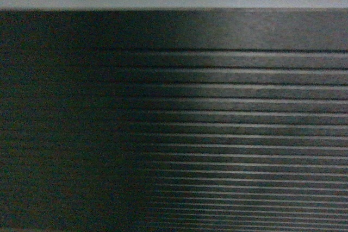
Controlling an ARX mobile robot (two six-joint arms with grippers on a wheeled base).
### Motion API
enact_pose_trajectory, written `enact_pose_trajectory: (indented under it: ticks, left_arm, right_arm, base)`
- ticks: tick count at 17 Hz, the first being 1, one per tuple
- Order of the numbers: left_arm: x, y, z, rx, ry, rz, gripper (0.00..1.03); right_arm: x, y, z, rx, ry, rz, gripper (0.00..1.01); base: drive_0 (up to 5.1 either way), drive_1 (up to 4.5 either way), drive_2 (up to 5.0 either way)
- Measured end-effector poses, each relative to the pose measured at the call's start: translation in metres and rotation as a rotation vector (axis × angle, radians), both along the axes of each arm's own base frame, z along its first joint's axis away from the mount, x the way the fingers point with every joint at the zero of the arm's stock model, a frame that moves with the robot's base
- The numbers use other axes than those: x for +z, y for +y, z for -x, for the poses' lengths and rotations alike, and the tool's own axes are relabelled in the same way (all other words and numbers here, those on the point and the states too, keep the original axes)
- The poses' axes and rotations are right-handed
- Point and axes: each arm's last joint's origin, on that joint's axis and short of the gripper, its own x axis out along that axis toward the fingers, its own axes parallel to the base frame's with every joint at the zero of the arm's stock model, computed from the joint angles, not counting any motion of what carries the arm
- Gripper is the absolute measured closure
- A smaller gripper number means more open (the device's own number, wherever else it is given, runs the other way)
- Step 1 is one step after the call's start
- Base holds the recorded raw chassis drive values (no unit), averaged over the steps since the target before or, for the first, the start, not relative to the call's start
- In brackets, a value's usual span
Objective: Place dark red mango on scale at checkout
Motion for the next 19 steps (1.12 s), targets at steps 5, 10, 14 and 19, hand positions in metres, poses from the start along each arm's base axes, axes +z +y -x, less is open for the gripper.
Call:
enact_pose_trajectory:
  ticks: [5, 10, 14, 19]
  left_arm:
    - [0.0000, 0.0000, 0.0000, 0.000, 0.000, 0.000, 0.05]
    - [0.0000, 0.0000, 0.0000, 0.000, 0.000, 0.000, 0.05]
    - [-0.0003, 0.0000, 0.0000, 0.000, 0.003, 0.000, 0.05]
    - [-0.0002, 0.0000, 0.0000, 0.000, 0.002, 0.000, 0.05]
  right_arm:
    - [0.0000, 0.0000, 0.0000, 0.000, 0.000, -0.001, 0.03]
    - [-0.0001, 0.0000, 0.0000, 0.001, 0.001, 0.000, 0.03]
    - [-0.0002, 0.0000, 0.0000, 0.000, 0.002, -0.001, 0.03]
    - [-0.0002, 0.0000, 0.0000, 0.000, 0.002, -0.001, 0.03]
  base:
    - [0.0, 0.00, 0.0]
    - [0.0, 0.00, 0.0]
    - [0.0, 0.00, 0.0]
    - [0.0, 0.00, 0.0]
